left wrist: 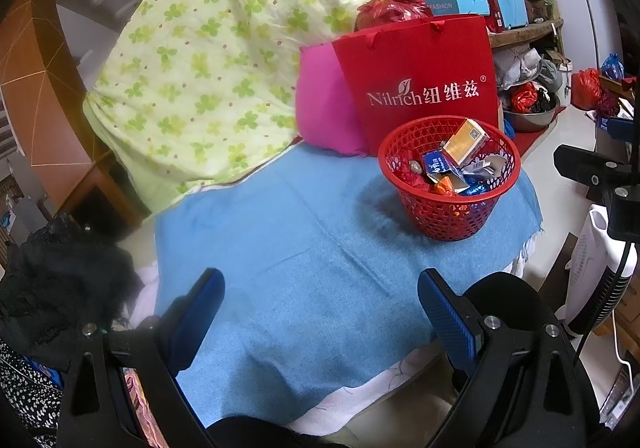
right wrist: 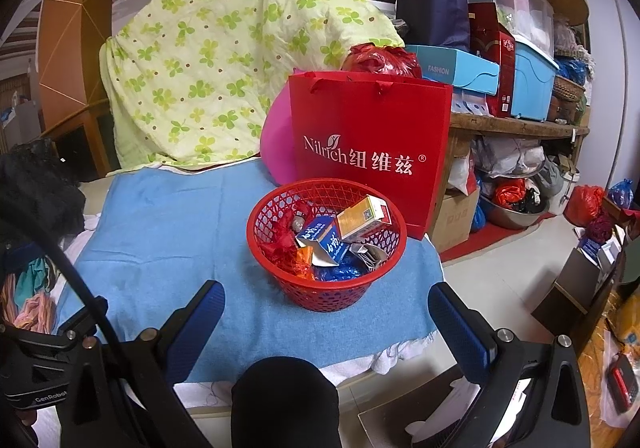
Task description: Collect trash
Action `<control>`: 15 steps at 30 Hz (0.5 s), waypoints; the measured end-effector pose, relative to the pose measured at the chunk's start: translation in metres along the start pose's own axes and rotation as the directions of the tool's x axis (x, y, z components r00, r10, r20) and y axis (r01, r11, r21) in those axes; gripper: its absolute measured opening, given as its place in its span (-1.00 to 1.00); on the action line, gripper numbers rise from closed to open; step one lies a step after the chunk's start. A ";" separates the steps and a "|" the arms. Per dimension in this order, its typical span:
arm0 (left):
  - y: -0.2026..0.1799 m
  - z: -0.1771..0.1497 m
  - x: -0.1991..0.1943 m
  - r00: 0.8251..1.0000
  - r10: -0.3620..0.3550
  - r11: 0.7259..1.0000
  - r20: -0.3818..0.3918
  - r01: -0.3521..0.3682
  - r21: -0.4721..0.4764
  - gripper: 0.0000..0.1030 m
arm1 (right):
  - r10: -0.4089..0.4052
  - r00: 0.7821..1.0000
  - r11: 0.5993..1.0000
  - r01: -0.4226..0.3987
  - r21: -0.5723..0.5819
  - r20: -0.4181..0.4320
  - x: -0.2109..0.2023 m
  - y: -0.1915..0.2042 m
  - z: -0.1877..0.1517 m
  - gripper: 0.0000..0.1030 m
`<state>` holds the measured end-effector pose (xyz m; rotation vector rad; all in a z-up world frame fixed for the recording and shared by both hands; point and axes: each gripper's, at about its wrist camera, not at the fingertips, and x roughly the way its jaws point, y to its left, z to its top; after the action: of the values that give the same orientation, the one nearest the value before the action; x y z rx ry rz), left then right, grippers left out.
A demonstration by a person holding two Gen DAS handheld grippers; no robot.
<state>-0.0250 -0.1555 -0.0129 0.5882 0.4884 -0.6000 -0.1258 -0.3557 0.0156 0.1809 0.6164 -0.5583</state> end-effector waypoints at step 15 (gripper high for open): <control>-0.006 -0.002 0.002 1.000 -0.002 1.000 -0.008 0.002 0.022 0.88 | -0.012 1.000 1.000 0.012 0.015 -0.002 0.001 -0.007 -0.002 1.00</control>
<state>-0.0281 -0.1592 -0.0176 0.6113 0.4901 -0.6061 -0.1298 -0.3612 0.0135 0.1916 0.6158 -0.5744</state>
